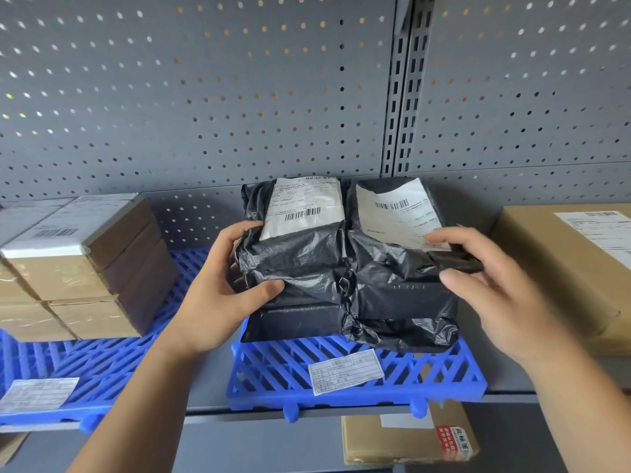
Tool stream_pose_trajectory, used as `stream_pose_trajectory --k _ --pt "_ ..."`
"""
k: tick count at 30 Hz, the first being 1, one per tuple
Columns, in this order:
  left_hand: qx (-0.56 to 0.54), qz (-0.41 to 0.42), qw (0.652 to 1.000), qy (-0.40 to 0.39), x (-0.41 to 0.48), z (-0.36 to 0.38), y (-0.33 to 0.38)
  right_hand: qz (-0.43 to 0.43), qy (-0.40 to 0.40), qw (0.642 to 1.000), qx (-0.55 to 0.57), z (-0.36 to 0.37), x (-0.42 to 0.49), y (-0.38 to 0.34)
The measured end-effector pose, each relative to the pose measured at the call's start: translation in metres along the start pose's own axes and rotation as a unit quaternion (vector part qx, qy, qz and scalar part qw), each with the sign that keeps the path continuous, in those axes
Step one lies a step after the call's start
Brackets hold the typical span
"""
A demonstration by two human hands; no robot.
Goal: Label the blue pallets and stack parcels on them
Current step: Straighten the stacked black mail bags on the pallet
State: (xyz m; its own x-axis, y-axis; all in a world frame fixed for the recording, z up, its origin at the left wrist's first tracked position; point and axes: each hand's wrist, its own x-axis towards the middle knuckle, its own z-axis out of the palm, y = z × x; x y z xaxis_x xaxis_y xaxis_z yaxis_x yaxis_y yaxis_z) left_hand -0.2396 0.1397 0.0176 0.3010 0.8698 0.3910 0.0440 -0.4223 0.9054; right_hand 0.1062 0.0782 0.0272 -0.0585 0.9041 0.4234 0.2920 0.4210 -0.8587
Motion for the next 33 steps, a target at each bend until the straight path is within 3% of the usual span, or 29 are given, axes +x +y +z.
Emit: stream_pose_trajectory --k 2,5,7,10,13,27,33 --pt "0.004 -0.006 1.000 -0.001 0.000 0.000 0.002 -0.009 0.014 0.994 0.108 0.000 0.003 0.002" --pt "0.004 -0.016 1.000 -0.007 -0.001 0.000 0.006 0.031 0.192 0.956 0.222 -0.001 0.011 0.001" --pt "0.000 -0.008 1.000 -0.004 -0.001 0.001 0.010 0.080 0.251 0.934 0.241 0.000 0.017 0.002" --pt "-0.018 0.001 0.999 0.034 0.003 0.006 0.013 0.126 0.163 0.937 0.282 0.008 0.021 0.001" --pt "-0.077 -0.059 0.993 0.068 0.011 0.015 0.015 0.160 0.118 0.942 0.271 0.018 0.022 -0.001" --pt "-0.077 -0.102 0.989 0.080 0.021 0.015 0.001 0.236 0.146 0.931 0.239 0.036 0.025 -0.002" --pt "-0.201 -0.100 0.967 0.122 0.018 0.028 0.008 0.241 0.155 0.932 0.223 0.036 0.025 -0.007"
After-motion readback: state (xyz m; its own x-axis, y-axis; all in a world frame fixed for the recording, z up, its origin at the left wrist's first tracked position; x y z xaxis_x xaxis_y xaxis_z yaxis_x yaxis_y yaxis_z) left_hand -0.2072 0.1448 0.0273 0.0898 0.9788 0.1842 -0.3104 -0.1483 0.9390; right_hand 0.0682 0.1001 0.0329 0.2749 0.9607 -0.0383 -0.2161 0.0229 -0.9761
